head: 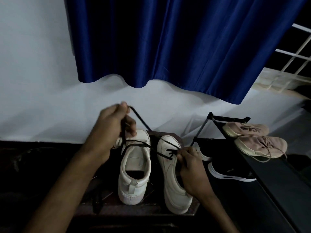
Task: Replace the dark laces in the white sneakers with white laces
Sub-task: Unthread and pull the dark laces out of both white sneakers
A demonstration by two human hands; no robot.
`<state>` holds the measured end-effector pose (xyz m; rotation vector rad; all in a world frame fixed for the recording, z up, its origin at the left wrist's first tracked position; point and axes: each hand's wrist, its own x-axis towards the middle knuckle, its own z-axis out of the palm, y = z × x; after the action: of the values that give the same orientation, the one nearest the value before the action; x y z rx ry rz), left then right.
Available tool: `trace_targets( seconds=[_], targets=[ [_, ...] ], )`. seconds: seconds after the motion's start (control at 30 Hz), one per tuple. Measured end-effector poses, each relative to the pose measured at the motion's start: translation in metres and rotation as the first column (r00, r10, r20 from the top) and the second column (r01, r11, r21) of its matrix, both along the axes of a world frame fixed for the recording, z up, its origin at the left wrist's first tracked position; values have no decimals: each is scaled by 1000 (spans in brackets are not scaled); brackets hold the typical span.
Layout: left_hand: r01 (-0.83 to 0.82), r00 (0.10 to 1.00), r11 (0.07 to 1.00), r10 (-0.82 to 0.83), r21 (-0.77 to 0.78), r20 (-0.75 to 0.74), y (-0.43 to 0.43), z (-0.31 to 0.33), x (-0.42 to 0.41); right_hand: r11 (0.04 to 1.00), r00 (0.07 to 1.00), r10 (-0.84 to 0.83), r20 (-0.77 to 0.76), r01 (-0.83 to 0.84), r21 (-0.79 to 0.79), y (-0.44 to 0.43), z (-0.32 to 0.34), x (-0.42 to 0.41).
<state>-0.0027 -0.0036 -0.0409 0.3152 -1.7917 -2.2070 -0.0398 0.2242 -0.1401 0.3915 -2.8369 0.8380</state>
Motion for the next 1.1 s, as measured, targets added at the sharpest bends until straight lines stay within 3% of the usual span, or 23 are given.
trace_targets(
  seconds=[0.03,0.1,0.17,0.23,0.27,0.33,0.37,0.4,0.53,0.7,0.83,0.9,1.0,1.1],
  targets=[
    [-19,998,997,24,70,-64,-3,12,-1,1000,1000,-6,-4,6,-6,0,0,0],
    [-75,980,996,81,39,-184,-13,25,-4,1000,1000,-11,-8,11,2,1,0,1],
    [-80,972,985,44,-150,-230,-17,21,-8,1000,1000,-13,3,13,9,0,1,1],
    [67,972,912,-151,-405,-181,-13,4,-13,1000,1000,-21,6,21,13,-1,2,2],
    [130,967,811,-232,-570,-109,-12,-7,-16,1000,1000,-26,8,26,12,-1,2,2],
    [206,966,458,-237,-865,104,-8,-26,-21,1000,999,-30,9,30,8,-1,2,3],
    [233,966,293,-178,-927,186,-4,-31,-20,1000,999,-30,13,30,6,-1,2,4],
    [246,967,200,-118,-949,226,-1,-34,-20,1000,999,-30,20,30,8,-1,3,4],
    [241,970,220,-36,-945,239,-4,-39,-20,999,998,-36,43,34,37,-2,7,6],
    [225,971,386,-12,-895,239,-21,-54,-20,999,998,-39,42,37,31,-2,6,6],
    [224,962,313,81,-923,261,-24,-61,-20,999,998,-36,57,35,18,-2,6,6],
    [312,934,304,76,-900,349,-30,-66,-16,999,998,-35,53,34,18,-2,5,6],
    [494,856,217,52,-842,515,-50,-78,-3,1000,998,-27,52,26,14,-2,5,5],
    [496,841,143,168,-857,515,-67,-80,13,999,998,-34,55,33,18,-2,4,4]
  ],
)
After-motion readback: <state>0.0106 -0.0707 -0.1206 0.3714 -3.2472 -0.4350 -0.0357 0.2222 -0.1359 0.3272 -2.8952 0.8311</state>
